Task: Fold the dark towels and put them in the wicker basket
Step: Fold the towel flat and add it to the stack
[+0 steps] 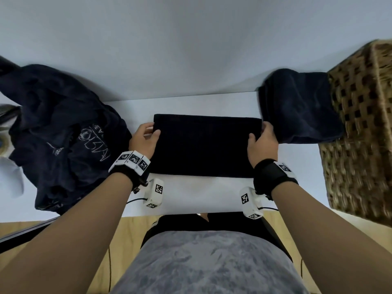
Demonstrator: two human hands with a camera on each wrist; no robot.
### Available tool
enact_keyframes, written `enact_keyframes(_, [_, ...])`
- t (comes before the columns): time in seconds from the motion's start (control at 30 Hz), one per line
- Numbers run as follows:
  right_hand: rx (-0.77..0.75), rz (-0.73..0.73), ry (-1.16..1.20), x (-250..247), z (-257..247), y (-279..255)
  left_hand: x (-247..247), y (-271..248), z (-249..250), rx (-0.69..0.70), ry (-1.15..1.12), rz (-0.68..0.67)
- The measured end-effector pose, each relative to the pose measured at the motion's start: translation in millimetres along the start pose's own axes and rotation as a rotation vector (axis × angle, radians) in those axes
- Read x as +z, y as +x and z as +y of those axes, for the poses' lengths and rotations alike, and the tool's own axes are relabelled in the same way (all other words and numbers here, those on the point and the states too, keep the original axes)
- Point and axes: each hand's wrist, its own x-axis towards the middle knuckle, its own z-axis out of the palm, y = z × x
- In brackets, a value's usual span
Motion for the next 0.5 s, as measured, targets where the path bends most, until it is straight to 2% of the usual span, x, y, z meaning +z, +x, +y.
enact_keyframes(0.13, [-0.008, -0.103, -0.237, 7.1, 6.2, -13.8, 3.5, 3.3, -5.6, -0.013, 0.205, -0.044])
enact_keyframes(0.23, [0.001, -0.176, -0.319, 9.9, 12.9, -26.1, 2.8, -4.0, -5.7, 0.013, 0.409, -0.105])
enact_keyframes(0.37, [-0.031, -0.248, -0.412, 2.9, 16.8, -34.0, -4.9, -27.4, -7.2, -0.029, 0.479, -0.149])
enact_keyframes(0.43, [-0.118, -0.224, -0.527, -4.8, 17.0, -38.0, -12.2, -43.0, -13.9, -0.076, 0.501, -0.168])
enact_keyframes(0.5, [-0.259, -0.199, -0.594, -7.8, 16.4, -41.6, -17.1, -55.2, -20.7, -0.038, 0.498, -0.127])
